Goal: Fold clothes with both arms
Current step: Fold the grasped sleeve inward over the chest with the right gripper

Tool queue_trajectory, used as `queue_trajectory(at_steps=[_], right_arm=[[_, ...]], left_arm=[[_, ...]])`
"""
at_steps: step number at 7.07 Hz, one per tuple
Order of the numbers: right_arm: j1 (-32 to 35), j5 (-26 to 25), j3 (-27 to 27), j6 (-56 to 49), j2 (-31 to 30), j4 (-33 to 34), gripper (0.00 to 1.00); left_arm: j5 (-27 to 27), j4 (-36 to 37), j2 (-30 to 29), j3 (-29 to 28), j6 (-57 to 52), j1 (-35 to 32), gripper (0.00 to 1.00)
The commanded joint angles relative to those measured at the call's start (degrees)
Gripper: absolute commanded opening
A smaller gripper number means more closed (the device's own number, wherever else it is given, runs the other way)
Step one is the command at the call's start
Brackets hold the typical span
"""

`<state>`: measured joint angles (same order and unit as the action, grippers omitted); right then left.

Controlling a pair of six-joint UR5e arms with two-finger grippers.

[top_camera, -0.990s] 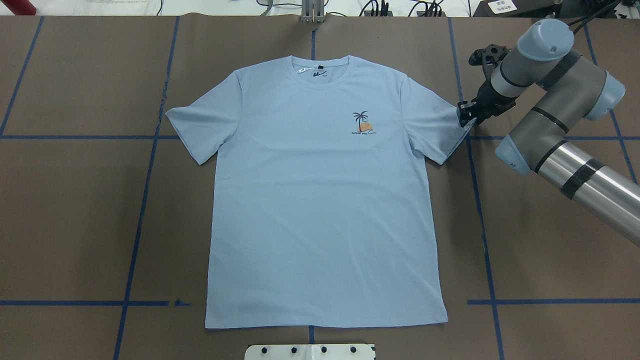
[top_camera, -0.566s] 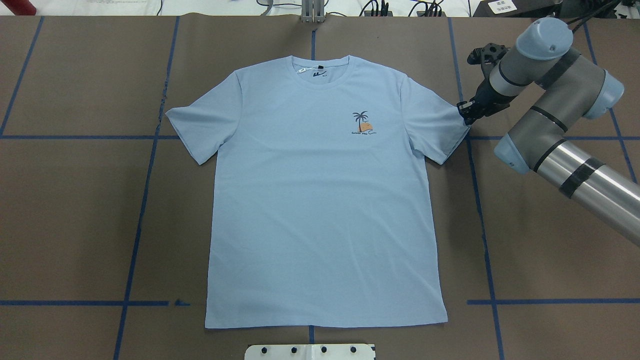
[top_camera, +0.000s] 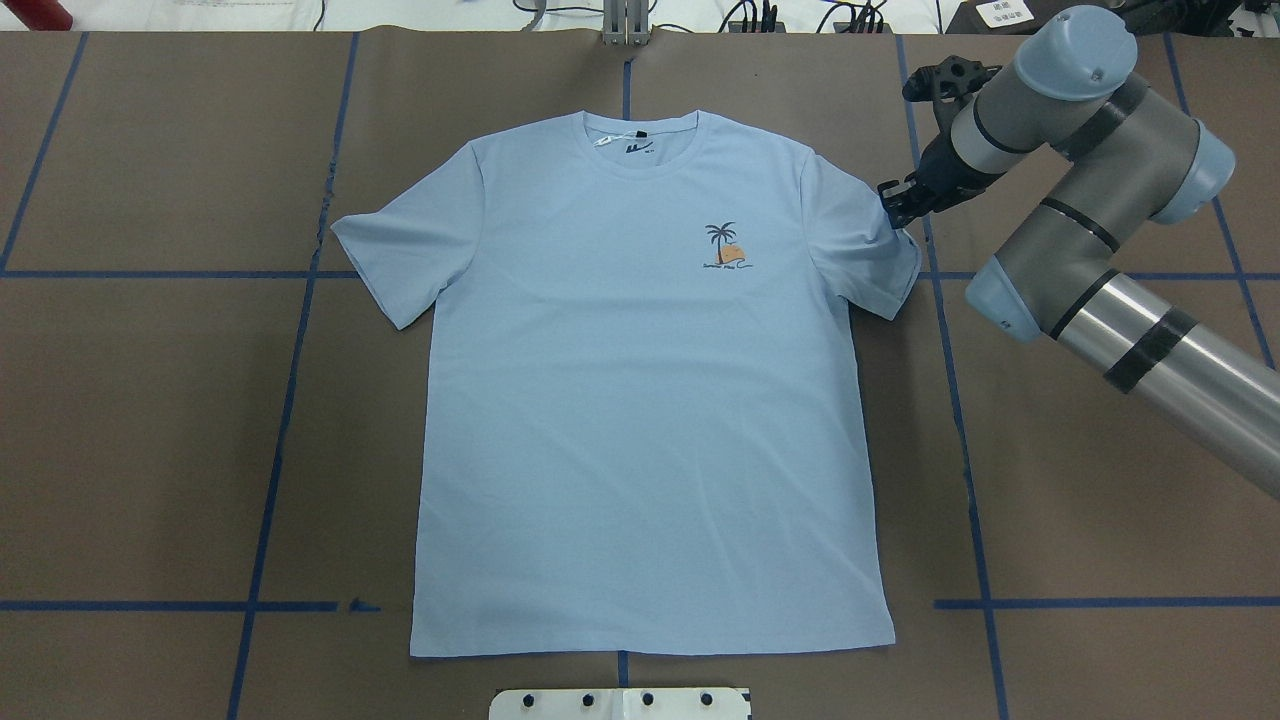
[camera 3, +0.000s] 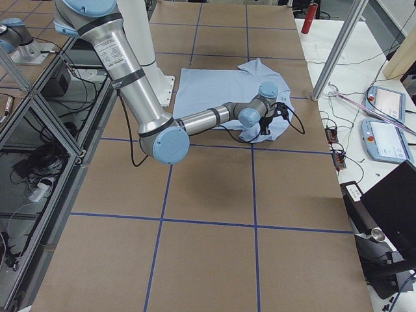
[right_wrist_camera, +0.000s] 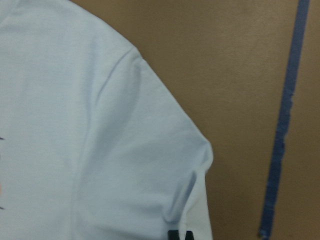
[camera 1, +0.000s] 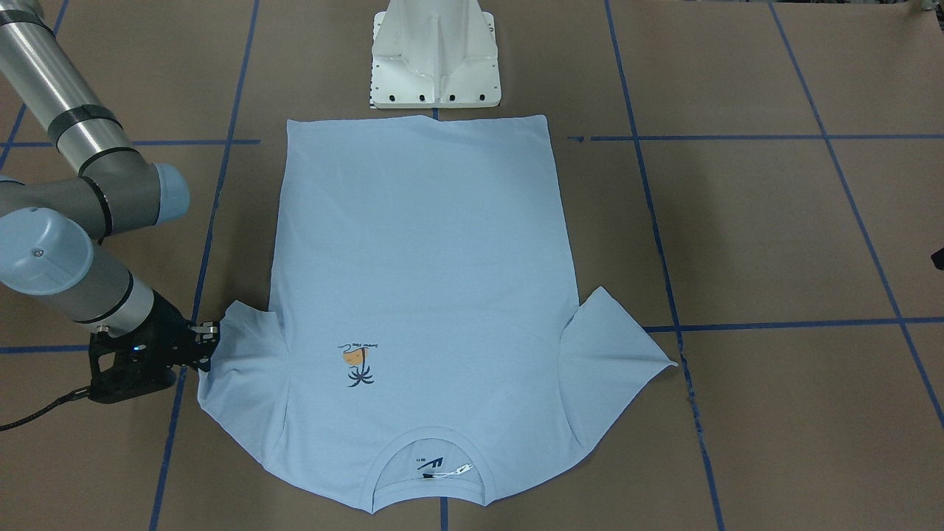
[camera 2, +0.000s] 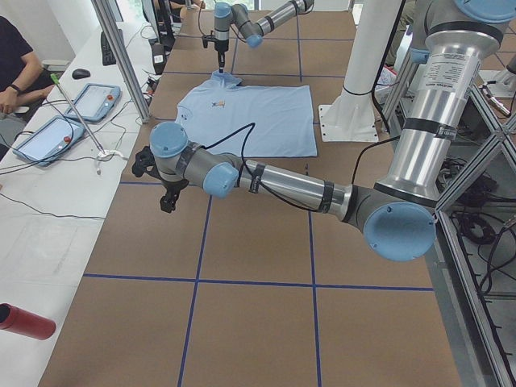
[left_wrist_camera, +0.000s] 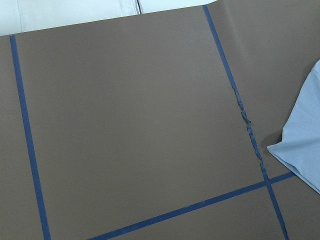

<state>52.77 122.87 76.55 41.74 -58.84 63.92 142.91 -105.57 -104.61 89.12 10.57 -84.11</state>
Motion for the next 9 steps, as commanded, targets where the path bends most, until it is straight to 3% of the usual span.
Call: queue_trajectory(at_steps=[1,2,4,5,6,8,9], right_arm=[[-5.01,-2.61,0.19,7.61,5.90,0.59,0.00],[-6.17,-6.81,-4.09,8.87,10.37,0.42,0.00],[-6.97,-12.09,-22.59,8.97,23.71,-0.02,0.00],[-6.98,-12.38,-24.07,8.97,23.94,-0.20,0.47],[-6.98,-12.56,-24.08,8.97,23.86,-2.29,0.99],[-6.98,-12.13,-23.56,9.93,23.77,-2.75,1.00],[-6.98,-11.08,-22.60,11.59,23.68,-2.31,1.00]], left_arm=[[0.00,-0.08,0.02,0.00,-0.38,0.00,1.00],[0.00,-0.86,0.10,0.00,-0.38,-0.09,1.00],[-0.09,-2.18,0.19,0.00,-0.20,-0.09,1.00],[-0.18,-2.27,0.02,0.09,-0.20,-0.09,1.00],[-0.26,-2.28,-0.07,0.35,-0.12,-0.09,1.00],[-0.61,-2.19,-0.68,0.18,0.15,0.00,1.00],[-3.75,-2.10,-1.73,-0.17,2.06,0.17,1.00]])
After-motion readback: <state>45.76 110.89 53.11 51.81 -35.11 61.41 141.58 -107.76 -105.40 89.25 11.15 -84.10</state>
